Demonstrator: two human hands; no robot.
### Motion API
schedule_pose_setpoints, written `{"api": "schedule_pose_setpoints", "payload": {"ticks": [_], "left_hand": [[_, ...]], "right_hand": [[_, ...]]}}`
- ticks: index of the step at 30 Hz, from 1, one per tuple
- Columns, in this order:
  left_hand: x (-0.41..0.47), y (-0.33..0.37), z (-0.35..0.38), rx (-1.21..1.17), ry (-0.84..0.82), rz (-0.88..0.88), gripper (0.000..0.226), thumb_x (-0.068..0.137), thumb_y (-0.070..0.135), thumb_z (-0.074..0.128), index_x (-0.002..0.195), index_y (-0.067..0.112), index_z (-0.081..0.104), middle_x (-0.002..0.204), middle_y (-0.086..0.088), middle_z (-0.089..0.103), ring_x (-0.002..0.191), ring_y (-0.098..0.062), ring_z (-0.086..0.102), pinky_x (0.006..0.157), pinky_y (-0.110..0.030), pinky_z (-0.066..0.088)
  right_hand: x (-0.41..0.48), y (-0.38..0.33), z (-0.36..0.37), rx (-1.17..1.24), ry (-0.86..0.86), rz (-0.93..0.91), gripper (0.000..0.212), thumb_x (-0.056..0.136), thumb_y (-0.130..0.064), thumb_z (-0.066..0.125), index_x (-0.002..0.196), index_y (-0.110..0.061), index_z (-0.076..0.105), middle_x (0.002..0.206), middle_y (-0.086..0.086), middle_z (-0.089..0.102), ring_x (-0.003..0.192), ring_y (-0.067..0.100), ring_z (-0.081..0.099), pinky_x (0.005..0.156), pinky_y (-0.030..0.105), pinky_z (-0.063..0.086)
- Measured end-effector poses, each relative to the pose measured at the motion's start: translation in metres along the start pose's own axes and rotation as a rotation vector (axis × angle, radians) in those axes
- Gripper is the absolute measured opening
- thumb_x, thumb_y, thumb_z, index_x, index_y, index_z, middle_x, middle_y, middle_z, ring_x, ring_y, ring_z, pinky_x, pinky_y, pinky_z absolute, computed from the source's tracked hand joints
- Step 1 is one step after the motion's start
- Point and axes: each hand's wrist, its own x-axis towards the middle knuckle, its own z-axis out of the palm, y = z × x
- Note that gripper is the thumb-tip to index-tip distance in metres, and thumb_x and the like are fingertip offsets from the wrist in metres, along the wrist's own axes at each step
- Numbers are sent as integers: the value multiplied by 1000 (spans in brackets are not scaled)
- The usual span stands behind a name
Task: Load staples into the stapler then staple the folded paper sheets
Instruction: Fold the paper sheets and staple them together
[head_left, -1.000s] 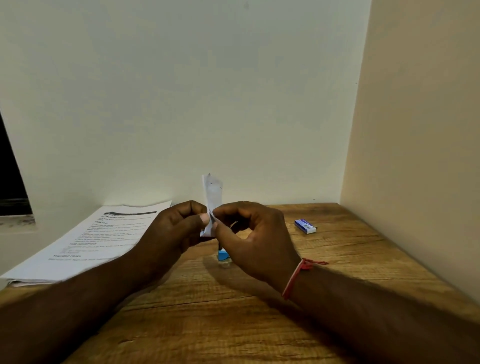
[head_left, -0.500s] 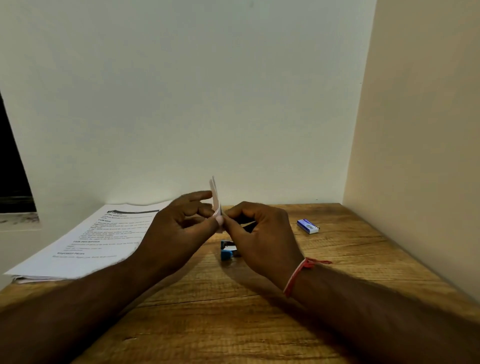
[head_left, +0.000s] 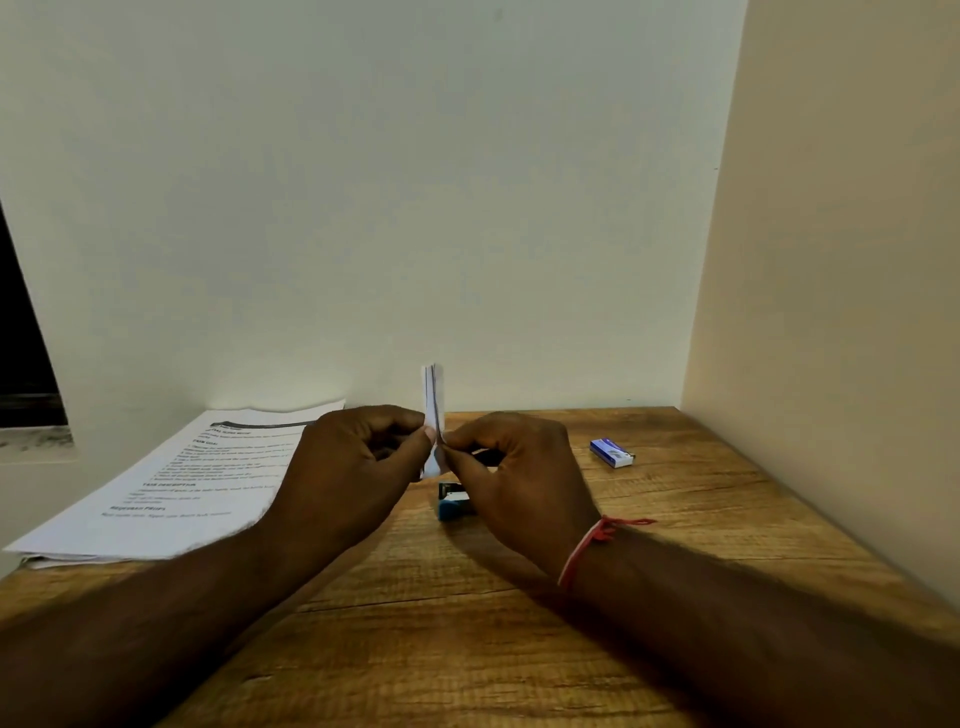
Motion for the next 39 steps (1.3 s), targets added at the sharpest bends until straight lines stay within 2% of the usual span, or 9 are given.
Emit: {"api": "schedule_pose_setpoints", "payload": {"ticks": [3,7,13,19,22,24,27,31,39], "left_hand": [[1,3,0,2,6,-28,15,101,25,81,87,30,86,72,14,81,69,-4,79,66,-12,53],[2,3,-4,26,-18,-10,20,101,27,80,85,37,85,74,18,81,74,-6,79,65,-9,51],[2,3,-7,-68,-60,-56,8,99,32,83,99,34,90,84,16,85,81,-2,80,74,-21,58],[-1,4,-3,-160,-65,-108,8,99,30,83,99,30,91,87,11,87,84,-8,84,82,-29,65],[0,4,-2,-211,-76,-151,9,99,30,82,102,28,91,90,7,88,86,-14,85,88,-39,69],[1,3,-2,-229,-80,-163,10,99,32,83,102,29,91,91,5,88,86,-17,85,90,-43,70],[1,2,-5,-178,-77,-127,9,98,34,83,100,31,91,88,7,88,84,-14,84,83,-35,67],[2,2,-7,-147,-85,-92,10,98,33,83,103,30,91,89,13,88,83,-7,84,80,-25,63],[3,4,-7,-58,-91,-13,6,97,30,85,96,33,91,81,17,85,77,-1,81,70,-13,59]], "right_hand": [[-1,0,3,-47,4,-44,14,98,-23,83,110,-21,89,104,-7,85,96,3,77,87,24,65],[-2,-6,4,18,-28,87,14,99,-31,81,110,-26,89,108,-11,84,99,-1,76,88,16,63],[-1,-9,5,92,-31,233,12,104,-33,75,103,-27,86,94,-16,81,91,-4,73,74,6,56],[3,-8,6,261,-36,391,15,105,-23,71,92,-21,77,90,-4,80,84,10,79,76,35,70],[3,-9,4,310,-47,415,15,104,-18,69,91,-15,76,86,-5,78,79,-5,74,64,17,63],[3,-8,4,337,-40,417,15,103,-19,70,92,-14,78,86,-5,79,81,-6,74,65,18,63],[3,-7,4,314,-48,390,13,104,-30,74,94,-23,81,92,-7,82,89,3,77,72,18,63],[5,-7,2,239,-48,348,16,104,-33,75,92,-26,82,86,-10,80,87,-1,73,63,6,52],[4,-10,-1,294,-13,314,13,103,-31,76,94,-24,81,86,-7,81,84,4,77,66,16,60]]}}
